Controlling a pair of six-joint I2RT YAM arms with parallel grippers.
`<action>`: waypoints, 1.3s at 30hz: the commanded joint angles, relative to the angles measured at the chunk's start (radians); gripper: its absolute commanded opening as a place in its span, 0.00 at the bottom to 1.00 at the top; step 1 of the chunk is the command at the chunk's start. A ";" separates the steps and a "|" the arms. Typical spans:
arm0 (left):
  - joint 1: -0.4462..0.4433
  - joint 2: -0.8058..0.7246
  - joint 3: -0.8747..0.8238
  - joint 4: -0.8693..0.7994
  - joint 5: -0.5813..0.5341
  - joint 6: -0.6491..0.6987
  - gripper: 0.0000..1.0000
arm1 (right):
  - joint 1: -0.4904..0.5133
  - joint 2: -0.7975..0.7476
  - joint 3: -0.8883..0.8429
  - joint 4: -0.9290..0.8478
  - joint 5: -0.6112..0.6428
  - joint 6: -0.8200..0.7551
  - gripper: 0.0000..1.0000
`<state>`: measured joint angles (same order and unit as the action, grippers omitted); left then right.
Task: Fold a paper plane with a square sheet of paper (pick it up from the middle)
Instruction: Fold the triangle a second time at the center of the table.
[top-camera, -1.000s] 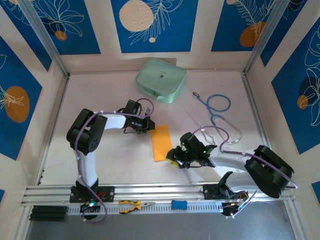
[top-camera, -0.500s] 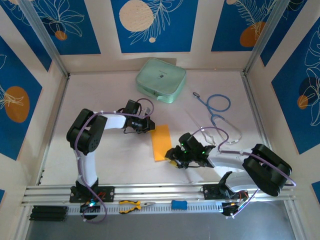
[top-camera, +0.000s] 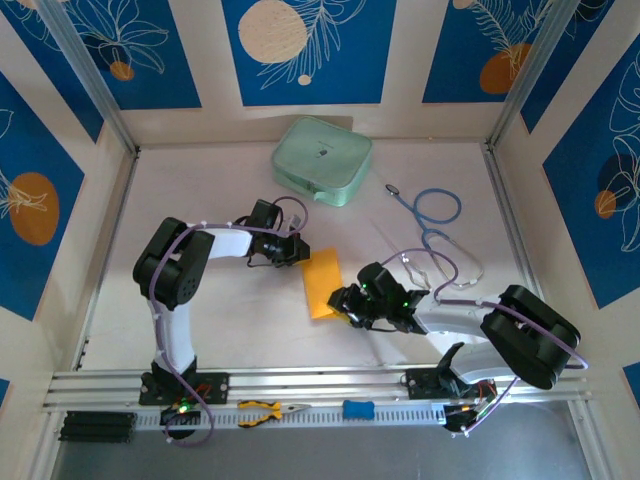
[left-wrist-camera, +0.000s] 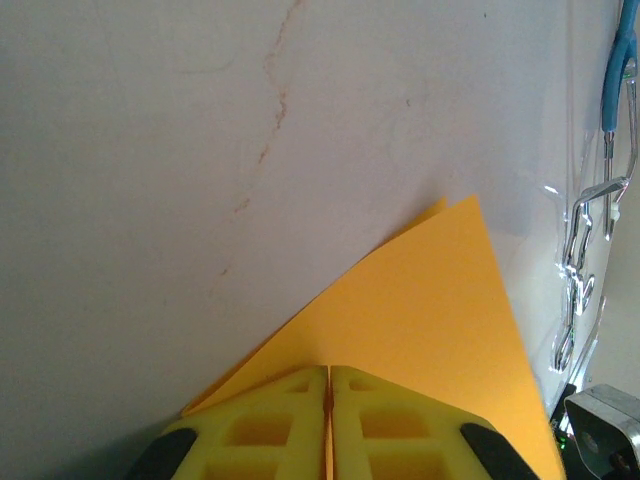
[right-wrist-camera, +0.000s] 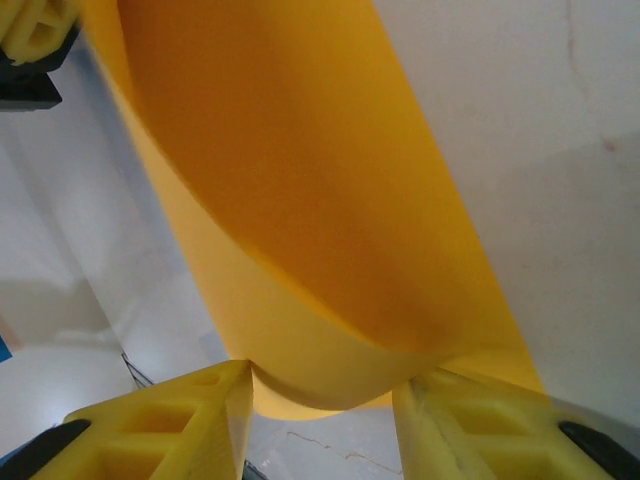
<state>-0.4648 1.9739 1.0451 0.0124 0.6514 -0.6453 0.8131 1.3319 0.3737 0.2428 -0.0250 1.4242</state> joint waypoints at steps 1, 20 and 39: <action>0.006 0.037 -0.022 -0.101 -0.031 0.029 0.12 | -0.001 -0.025 0.028 -0.057 0.035 -0.038 0.43; 0.006 0.037 -0.021 -0.094 -0.016 0.023 0.12 | -0.148 -0.032 0.055 0.025 -0.166 -0.276 0.55; 0.006 0.035 -0.017 -0.073 0.016 0.016 0.12 | -0.232 0.126 0.129 0.069 -0.337 -0.346 0.52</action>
<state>-0.4648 1.9739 1.0454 0.0154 0.6655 -0.6456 0.5945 1.4338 0.4698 0.3000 -0.3111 1.1164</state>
